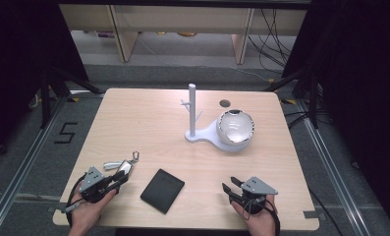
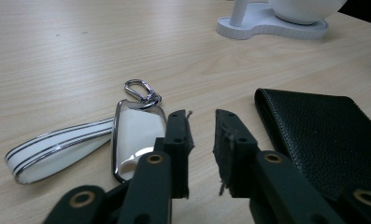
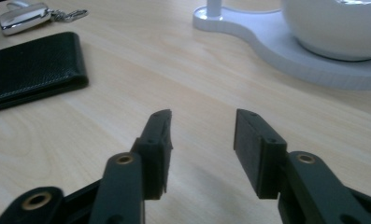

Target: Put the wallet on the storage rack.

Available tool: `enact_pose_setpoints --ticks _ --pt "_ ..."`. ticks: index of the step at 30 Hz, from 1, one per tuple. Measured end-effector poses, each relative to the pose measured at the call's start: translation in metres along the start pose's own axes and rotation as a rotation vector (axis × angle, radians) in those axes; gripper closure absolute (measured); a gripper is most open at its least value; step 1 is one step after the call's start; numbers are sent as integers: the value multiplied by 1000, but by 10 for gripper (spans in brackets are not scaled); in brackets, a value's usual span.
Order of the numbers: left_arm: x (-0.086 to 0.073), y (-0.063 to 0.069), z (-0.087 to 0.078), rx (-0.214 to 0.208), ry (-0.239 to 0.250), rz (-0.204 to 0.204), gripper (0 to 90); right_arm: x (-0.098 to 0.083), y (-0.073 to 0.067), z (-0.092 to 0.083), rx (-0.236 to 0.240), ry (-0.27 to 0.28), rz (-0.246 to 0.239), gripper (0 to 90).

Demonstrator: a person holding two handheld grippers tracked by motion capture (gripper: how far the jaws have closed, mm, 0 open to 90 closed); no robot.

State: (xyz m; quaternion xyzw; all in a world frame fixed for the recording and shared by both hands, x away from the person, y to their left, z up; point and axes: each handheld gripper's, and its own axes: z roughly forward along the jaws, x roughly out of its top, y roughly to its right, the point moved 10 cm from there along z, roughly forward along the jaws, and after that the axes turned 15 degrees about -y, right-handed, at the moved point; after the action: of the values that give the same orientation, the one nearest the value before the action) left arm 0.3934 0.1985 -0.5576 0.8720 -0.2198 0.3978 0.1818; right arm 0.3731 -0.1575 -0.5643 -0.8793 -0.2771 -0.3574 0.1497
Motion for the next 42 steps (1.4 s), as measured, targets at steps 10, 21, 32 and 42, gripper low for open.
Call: enact_pose_setpoints --ticks 10,21,32,42 --pt "-6 15 8 -5 -126 93 896 0 -30 0 50 -131 -92 900" --pt "-7 33 24 -43 -258 181 895 9 -81 22 196 -305 -150 900" --pt "-15 34 29 -45 -318 204 894 25 -100 48 248 -404 -140 900" --pt "-18 41 33 -75 -343 208 891 35 -105 60 276 -471 -124 900"
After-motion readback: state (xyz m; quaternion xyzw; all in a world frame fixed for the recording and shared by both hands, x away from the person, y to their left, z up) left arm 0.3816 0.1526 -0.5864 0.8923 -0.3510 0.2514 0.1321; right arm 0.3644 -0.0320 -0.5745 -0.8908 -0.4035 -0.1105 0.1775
